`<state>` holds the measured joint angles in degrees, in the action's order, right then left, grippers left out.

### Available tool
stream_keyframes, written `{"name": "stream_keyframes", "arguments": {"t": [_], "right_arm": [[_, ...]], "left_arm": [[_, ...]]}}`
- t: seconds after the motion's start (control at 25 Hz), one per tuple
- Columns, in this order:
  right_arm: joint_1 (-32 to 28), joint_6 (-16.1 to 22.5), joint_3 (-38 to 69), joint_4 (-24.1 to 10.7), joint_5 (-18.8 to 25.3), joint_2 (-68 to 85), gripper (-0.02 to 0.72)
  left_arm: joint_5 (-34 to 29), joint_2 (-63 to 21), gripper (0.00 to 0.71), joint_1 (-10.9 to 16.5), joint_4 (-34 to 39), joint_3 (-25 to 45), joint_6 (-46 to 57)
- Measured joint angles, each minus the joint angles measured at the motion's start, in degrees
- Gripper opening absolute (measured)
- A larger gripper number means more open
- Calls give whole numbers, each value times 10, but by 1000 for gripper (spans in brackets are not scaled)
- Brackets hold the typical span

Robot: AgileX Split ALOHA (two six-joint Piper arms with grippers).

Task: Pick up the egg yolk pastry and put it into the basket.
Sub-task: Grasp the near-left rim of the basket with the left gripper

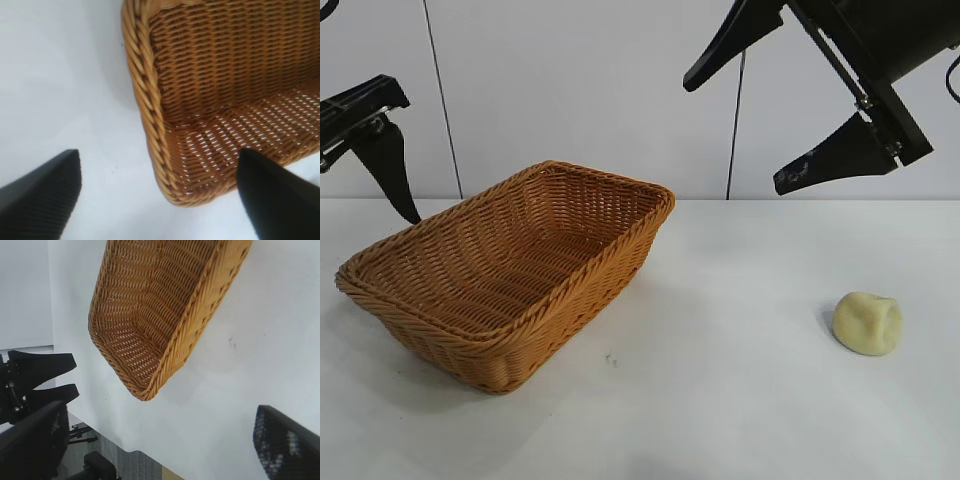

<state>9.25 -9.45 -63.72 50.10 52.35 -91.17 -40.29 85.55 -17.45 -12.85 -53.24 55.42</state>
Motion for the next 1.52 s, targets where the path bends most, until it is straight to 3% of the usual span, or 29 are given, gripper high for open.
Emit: {"name": "stream_keyframes", "arguments": {"t": [0.4,0.76,1.0,1.08,1.4,1.52], "right_arm": [[0,0,0,0,-1,0,694],[0,0,0,0,-1,0,694],[0,0,0,0,-1,0,694],[0,0,0,0,-1,0,694],[0,0,0,0,-1,0,694],[0,0,0,0,-1,0,694]], "left_arm": [[50,66,626,-25,-3,1,17],[129,159,626,-25,-4,2,34],[138,190,615,-25,-4,2,35],[138,190,560,-25,-3,2,35],[135,190,155,-25,-3,3,38],[143,190,108,-25,-6,3,39]]}}
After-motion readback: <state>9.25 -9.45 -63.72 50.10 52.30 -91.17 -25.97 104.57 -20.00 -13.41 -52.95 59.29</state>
